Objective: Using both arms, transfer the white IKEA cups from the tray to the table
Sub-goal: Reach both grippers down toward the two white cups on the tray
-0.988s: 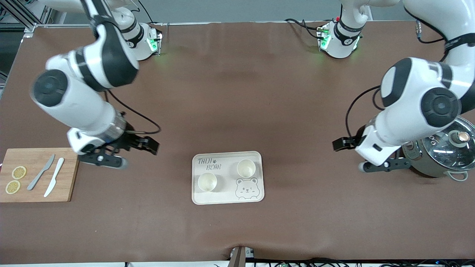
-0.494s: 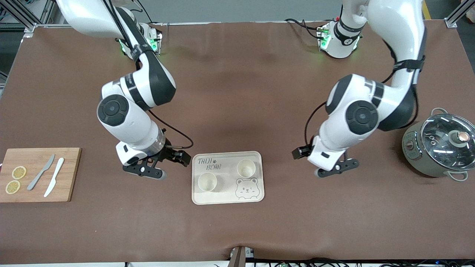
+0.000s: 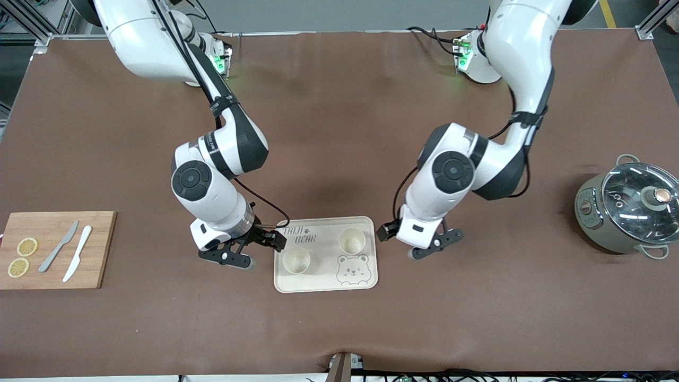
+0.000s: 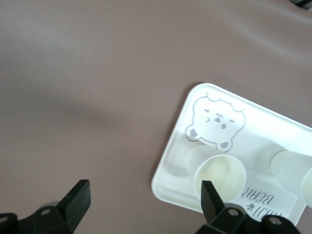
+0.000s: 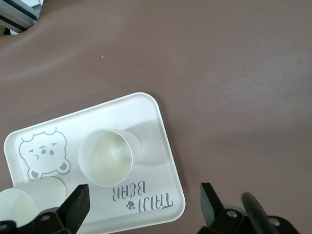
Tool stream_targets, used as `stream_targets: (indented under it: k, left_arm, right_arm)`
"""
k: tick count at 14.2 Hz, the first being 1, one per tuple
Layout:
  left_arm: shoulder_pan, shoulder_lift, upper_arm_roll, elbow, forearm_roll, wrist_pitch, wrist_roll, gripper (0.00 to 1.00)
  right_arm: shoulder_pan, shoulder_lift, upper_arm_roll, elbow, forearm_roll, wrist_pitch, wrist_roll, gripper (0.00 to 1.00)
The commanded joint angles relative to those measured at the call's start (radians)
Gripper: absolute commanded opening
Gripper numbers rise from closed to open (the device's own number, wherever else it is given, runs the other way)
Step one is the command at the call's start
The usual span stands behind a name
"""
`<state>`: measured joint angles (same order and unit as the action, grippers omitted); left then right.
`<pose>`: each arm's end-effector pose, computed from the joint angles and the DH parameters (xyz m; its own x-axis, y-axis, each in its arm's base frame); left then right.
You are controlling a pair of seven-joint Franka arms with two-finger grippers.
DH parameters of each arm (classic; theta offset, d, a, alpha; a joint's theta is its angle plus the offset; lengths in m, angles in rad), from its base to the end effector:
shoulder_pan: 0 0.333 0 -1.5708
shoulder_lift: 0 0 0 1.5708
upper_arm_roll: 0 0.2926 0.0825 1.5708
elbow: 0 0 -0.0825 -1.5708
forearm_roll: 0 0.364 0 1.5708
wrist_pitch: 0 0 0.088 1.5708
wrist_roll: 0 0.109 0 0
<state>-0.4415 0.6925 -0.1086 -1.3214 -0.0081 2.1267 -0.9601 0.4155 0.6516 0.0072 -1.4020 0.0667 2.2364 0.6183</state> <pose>0.6176 -0.3588 0.3277 0.9035 0.4286 0.0032 0.4241 -0.8950 0.1380 0.6472 0.2923 0.3286 0.9648 -0.2388 0.1103 -0.2204 -0.9628 -0.1562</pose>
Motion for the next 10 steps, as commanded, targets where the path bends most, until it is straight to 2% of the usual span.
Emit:
stream_targets:
  k: [1, 5, 8, 10]
  left_arm:
    - [-0.052, 0.056, 0.036, 0.050, 0.022, 0.047, -0.051, 1.00]
    - [-0.161, 0.128, 0.125, 0.070, 0.022, 0.123, -0.106, 1.00]
    - [-0.209, 0.163, 0.167, 0.076, 0.020, 0.160, -0.132, 1.00]
    - [-0.218, 0.174, 0.168, 0.074, 0.022, 0.173, -0.135, 1.00]
  right_arm:
    - [0.009, 0.035, -0.009, 0.034, -0.004, 0.018, 0.018, 1.00]
    - [0.017, 0.071, -0.009, 0.034, -0.004, 0.071, 0.020, 1.00]
    - [0.028, 0.108, -0.012, 0.034, -0.005, 0.118, 0.020, 1.00]
    - [0.031, 0.124, -0.012, 0.034, -0.005, 0.135, 0.020, 1.00]
